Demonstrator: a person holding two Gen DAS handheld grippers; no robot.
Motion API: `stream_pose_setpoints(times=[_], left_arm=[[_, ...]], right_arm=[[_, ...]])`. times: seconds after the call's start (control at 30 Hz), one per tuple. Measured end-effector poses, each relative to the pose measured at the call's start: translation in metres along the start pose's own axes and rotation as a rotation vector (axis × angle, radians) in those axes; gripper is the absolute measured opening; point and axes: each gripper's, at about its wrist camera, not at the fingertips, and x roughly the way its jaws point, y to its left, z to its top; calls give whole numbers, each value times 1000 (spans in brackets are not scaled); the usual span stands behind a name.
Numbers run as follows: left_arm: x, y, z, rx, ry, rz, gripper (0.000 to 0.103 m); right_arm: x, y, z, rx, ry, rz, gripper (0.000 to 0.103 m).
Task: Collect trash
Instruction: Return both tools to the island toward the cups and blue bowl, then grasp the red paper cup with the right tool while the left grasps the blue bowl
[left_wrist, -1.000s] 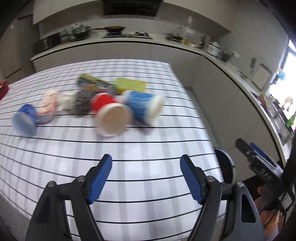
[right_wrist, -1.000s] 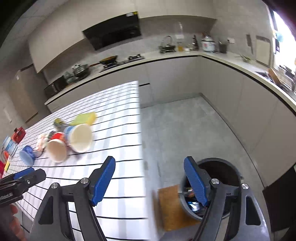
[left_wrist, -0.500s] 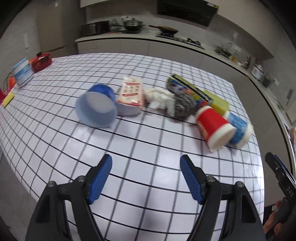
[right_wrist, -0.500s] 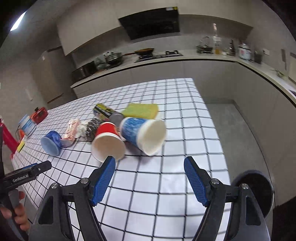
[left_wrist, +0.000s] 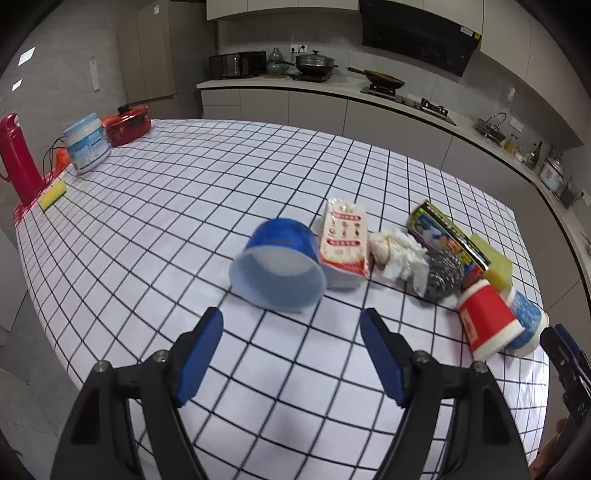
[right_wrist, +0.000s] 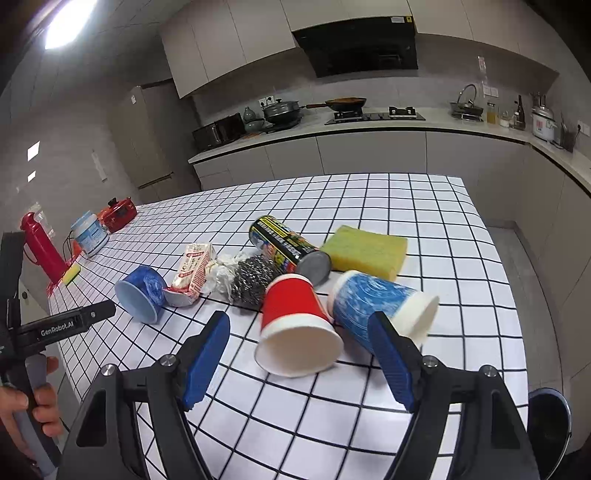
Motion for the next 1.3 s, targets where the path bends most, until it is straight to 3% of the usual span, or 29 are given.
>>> stream_pose_setpoints(times=[0.3,0.57,1.2,1.3], left_arm=[[47,9,35,67,40,-57,79],[71,14,43,91,79,-64,79],[98,23,42,101,127,-88,85],[102,24,41,93,145,-87,86]], right_arm=[[29,31,11,4,9,-87,81],[53,33,14,11,45,-138,82],[94,23,4,72,160,-78,82],[99,24,2,81,171,-75,78]])
